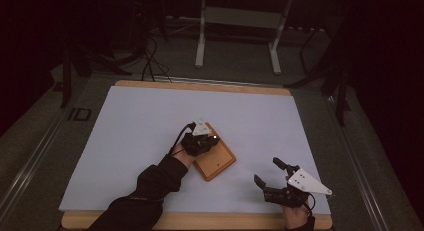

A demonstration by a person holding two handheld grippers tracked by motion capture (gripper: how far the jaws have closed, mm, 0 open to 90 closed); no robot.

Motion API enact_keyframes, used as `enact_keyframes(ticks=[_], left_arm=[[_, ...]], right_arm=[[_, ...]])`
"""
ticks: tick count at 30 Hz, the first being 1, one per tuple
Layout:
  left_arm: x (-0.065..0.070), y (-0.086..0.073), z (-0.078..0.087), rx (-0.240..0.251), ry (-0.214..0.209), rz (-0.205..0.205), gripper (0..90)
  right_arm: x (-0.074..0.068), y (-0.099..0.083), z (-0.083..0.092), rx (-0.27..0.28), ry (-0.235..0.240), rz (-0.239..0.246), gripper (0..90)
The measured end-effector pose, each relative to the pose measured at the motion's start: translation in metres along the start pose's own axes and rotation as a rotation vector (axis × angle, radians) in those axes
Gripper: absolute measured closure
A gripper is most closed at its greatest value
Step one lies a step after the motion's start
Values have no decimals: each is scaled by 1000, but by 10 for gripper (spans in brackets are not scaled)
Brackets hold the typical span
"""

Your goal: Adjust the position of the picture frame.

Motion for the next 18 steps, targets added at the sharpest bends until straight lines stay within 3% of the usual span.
enact_keyframes(ticks=[18], left_arm=[[-2,-9,-25,-70,-20,-7,851]], right_arm=[[1,0,0,4,4,-2,129]])
Point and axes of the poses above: each handheld gripper's, and its own axes: z roughly backward along the jaws, y roughly out of its top, x roughly to its right, the point moved 5 cm from there along -z, roughly forward along the jaws, and after that the axes turned 10 degrees about -y, right-handed, at the moved point
